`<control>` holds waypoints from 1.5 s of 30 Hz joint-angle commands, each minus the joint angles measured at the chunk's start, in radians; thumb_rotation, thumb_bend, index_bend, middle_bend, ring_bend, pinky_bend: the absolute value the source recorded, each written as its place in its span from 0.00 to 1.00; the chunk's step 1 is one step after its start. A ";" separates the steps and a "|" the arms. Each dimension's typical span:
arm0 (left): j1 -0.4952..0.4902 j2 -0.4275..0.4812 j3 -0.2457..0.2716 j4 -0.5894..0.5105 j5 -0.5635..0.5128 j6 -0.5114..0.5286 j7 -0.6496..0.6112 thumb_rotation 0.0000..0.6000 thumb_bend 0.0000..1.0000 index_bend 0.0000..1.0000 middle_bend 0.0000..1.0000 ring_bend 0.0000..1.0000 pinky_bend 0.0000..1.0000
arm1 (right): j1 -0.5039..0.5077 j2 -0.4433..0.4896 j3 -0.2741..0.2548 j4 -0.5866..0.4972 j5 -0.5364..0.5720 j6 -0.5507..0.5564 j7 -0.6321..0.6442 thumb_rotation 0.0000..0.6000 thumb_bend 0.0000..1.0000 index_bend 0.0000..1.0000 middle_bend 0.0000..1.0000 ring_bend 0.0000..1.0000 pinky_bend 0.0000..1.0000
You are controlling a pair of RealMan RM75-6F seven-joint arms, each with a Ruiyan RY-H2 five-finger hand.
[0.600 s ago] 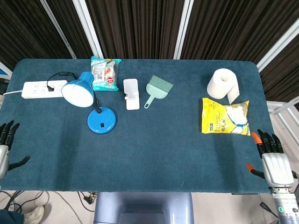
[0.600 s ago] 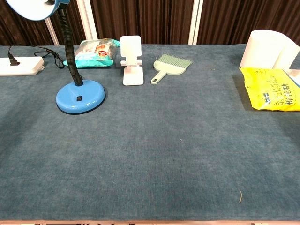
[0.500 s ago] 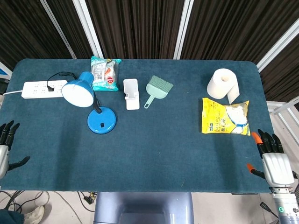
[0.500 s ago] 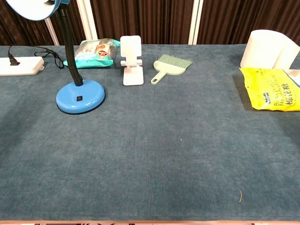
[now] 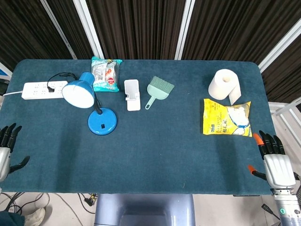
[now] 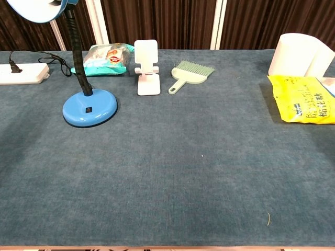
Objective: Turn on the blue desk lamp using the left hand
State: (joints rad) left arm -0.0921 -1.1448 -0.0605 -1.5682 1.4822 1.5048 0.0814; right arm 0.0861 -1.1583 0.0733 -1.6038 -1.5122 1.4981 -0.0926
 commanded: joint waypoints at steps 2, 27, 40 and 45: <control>-0.006 -0.009 0.003 0.010 0.003 -0.010 0.003 1.00 0.21 0.01 0.00 0.00 0.00 | -0.003 0.001 0.001 -0.004 0.001 0.007 -0.005 1.00 0.25 0.06 0.02 0.04 0.04; -0.272 -0.242 -0.091 -0.038 -0.211 -0.379 0.289 1.00 0.61 0.07 0.73 0.63 0.73 | -0.011 -0.006 0.014 -0.002 0.039 0.007 -0.029 1.00 0.25 0.06 0.02 0.04 0.04; -0.381 -0.380 -0.122 0.050 -0.349 -0.467 0.365 1.00 0.62 0.05 0.76 0.65 0.74 | -0.012 -0.008 0.015 0.001 0.043 0.007 -0.040 1.00 0.25 0.06 0.02 0.04 0.04; -0.398 -0.401 -0.120 0.068 -0.372 -0.485 0.368 1.00 0.62 0.05 0.75 0.65 0.74 | -0.015 -0.008 0.017 0.001 0.043 0.015 -0.038 1.00 0.25 0.06 0.02 0.04 0.04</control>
State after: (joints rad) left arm -0.4879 -1.5435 -0.1814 -1.5023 1.1136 1.0238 0.4488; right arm 0.0712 -1.1663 0.0903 -1.6027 -1.4690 1.5119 -0.1306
